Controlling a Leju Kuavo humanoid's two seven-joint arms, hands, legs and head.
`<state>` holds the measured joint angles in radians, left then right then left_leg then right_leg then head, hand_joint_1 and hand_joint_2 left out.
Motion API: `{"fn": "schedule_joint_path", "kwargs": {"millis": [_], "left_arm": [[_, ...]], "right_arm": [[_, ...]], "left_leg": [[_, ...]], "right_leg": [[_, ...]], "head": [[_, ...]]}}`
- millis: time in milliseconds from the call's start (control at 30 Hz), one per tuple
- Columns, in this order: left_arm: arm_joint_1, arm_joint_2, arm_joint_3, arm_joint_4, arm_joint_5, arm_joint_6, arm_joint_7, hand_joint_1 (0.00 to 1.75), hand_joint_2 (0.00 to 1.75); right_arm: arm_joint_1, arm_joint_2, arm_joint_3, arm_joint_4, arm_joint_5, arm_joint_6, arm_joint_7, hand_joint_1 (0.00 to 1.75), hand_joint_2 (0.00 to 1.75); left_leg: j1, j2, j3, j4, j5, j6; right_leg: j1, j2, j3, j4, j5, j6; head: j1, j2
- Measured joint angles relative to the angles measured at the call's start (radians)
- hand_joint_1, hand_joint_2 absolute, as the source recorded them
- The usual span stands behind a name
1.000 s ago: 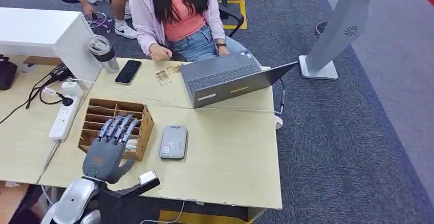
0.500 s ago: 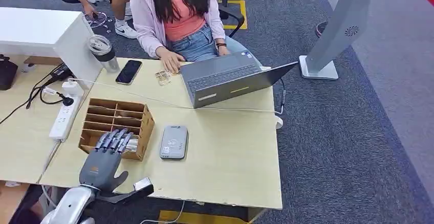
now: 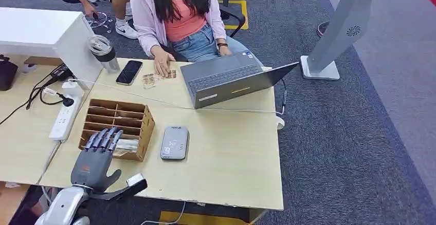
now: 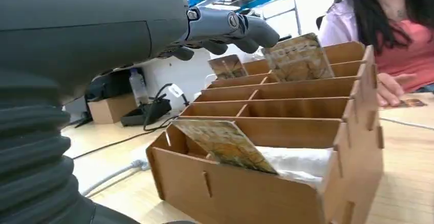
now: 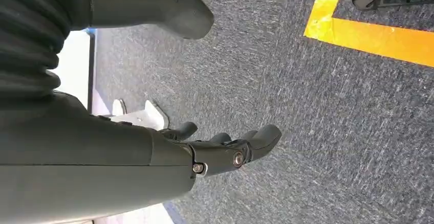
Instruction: Pass the card to the sensor for recognition and then transmit it.
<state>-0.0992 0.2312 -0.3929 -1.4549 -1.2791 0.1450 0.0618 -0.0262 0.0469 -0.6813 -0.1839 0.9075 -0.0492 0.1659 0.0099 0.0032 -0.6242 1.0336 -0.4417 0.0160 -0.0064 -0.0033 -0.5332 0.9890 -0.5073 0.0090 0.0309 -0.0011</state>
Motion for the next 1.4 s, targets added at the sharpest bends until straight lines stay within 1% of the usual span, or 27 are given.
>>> {"fn": "schedule_joint_path", "kwargs": {"millis": [333, 567, 600, 633, 867, 967, 1167, 1400], "left_arm": [[0.005, -0.008, 0.038, 0.021, 0.005, 0.005, 0.007, 0.00, 1.75], [0.005, -0.009, 0.041, 0.029, 0.006, 0.005, 0.007, 0.00, 1.75], [0.005, -0.009, 0.041, 0.029, 0.006, 0.005, 0.007, 0.58, 1.75], [0.006, -0.009, 0.041, 0.030, 0.006, 0.005, 0.007, 1.75, 1.75], [0.006, -0.010, 0.047, 0.035, 0.005, 0.011, 0.003, 1.75, 1.75], [0.009, -0.012, 0.053, 0.038, 0.005, 0.018, -0.010, 1.75, 1.75], [0.005, -0.018, 0.056, 0.038, 0.000, 0.036, -0.013, 1.75, 1.75], [0.004, -0.025, 0.056, 0.038, -0.004, 0.040, -0.014, 1.75, 1.75]], "right_arm": [[0.000, 0.000, -0.002, 0.000, 0.006, 0.008, 0.000, 0.00, 1.75], [0.000, 0.000, -0.002, 0.000, 0.006, 0.009, 0.000, 0.00, 1.75], [0.000, 0.000, -0.002, 0.000, 0.006, 0.009, 0.000, 0.00, 1.75], [0.000, 0.000, -0.002, 0.000, 0.006, 0.008, 0.000, 0.00, 1.75], [0.000, 0.000, -0.003, 0.000, 0.012, 0.011, 0.000, 0.00, 1.75], [0.000, 0.000, -0.003, 0.000, 0.018, 0.012, -0.002, 0.00, 1.75], [0.000, 0.000, -0.004, 0.000, 0.027, 0.014, -0.008, 0.00, 1.75], [0.000, 0.000, -0.006, 0.000, 0.037, 0.030, -0.008, 0.00, 1.75]], "left_leg": [[0.000, 0.000, 0.000, 0.000, 0.000, 0.000], [0.000, 0.000, 0.000, 0.000, 0.000, 0.000], [0.000, 0.000, 0.000, 0.000, 0.000, 0.000], [0.000, 0.000, 0.000, 0.000, 0.000, 0.000], [0.000, 0.000, 0.000, 0.000, 0.000, 0.000], [0.000, 0.000, 0.000, 0.000, 0.000, 0.000], [0.000, 0.000, 0.000, 0.000, 0.000, 0.000], [0.000, 0.000, 0.000, 0.000, 0.000, 0.000]], "right_leg": [[0.000, 0.000, 0.000, 0.000, 0.000, 0.000], [0.000, 0.000, 0.000, 0.000, 0.000, 0.000], [0.000, 0.000, 0.000, 0.000, 0.000, 0.000], [0.000, 0.000, 0.000, 0.000, 0.000, 0.000], [0.000, 0.000, 0.000, 0.000, 0.000, 0.000], [0.000, 0.000, 0.000, 0.000, 0.000, 0.000], [0.000, 0.000, 0.000, 0.000, 0.000, 0.000], [0.000, 0.000, 0.000, 0.000, 0.000, 0.000]], "head": [[0.000, 0.000], [0.000, 0.000], [0.000, 0.000], [0.000, 0.000], [0.000, 0.000], [0.000, 0.000], [0.000, 0.000], [0.000, 0.000]]}}
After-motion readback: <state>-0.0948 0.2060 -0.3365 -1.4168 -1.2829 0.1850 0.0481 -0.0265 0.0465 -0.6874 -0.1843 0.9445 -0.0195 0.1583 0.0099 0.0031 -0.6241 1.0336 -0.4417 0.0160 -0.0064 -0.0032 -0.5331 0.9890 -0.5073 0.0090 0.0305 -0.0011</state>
